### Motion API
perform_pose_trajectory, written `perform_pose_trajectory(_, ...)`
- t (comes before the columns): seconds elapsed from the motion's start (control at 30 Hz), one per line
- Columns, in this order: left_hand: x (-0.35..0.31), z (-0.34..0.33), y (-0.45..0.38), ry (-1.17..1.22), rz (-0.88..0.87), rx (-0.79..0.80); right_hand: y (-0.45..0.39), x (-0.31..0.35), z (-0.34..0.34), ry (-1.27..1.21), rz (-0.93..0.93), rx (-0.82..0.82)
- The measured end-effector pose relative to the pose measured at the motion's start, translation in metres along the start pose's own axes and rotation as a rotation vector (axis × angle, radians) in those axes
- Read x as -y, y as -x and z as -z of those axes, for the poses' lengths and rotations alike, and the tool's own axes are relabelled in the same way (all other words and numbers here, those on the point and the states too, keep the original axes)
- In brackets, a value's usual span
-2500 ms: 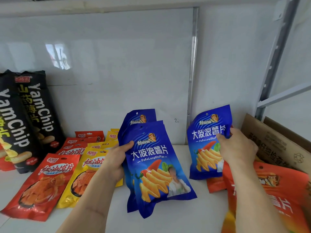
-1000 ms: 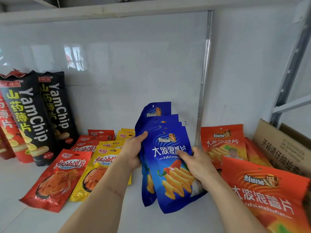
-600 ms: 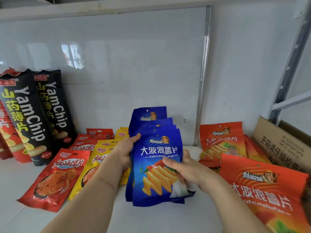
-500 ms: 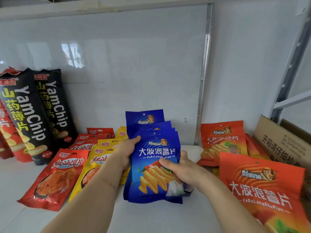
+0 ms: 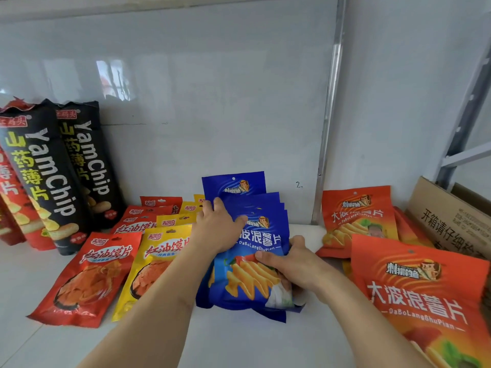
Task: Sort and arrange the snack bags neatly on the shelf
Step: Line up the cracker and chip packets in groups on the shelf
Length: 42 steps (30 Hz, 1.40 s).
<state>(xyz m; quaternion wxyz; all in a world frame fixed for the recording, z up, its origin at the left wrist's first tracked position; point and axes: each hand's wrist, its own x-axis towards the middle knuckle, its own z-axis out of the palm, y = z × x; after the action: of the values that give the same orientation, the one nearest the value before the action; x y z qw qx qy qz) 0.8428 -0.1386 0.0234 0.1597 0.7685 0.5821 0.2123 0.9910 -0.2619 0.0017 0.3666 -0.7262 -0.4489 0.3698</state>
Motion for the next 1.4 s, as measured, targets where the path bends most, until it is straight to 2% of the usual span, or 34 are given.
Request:
perform_pose_trajectory(0.07,0.002,-0.005,0.014,-0.024,-0.067,-0.003,0.003,0.0,0.001,0.036,0.003,0.019)
perform_pose_trajectory(0.2,0.01,-0.016,0.03,0.133,-0.074,-0.026,0.004,-0.002,0.003,0.116,0.015,0.061)
perform_pose_trajectory(0.33,0.013,-0.019,0.036,0.12,-0.115,-0.064,-0.001,-0.007,0.004,0.197,0.012,0.127)
perform_pose_trajectory(0.43,0.017,-0.022,0.041,0.13,-0.137,-0.089,-0.003,-0.007,0.004,0.216,0.045,0.112)
perform_pose_trajectory(0.67,0.023,-0.018,0.025,0.006,-0.171,-0.092,-0.006,0.002,-0.001,0.198,0.078,-0.029)
perform_pose_trajectory(0.87,0.03,-0.001,0.027,-0.075,-0.223,-0.118,0.006,0.002,0.002,0.277,0.043,-0.193)
perform_pose_trajectory(1.1,0.018,0.008,0.059,-0.109,-0.391,-0.262,0.027,-0.001,0.012,0.328,0.133,-0.578)
perform_pose_trajectory(1.4,0.006,-0.006,0.086,-0.184,-0.454,-0.385,0.083,-0.025,0.049,0.373,0.214,-0.752)
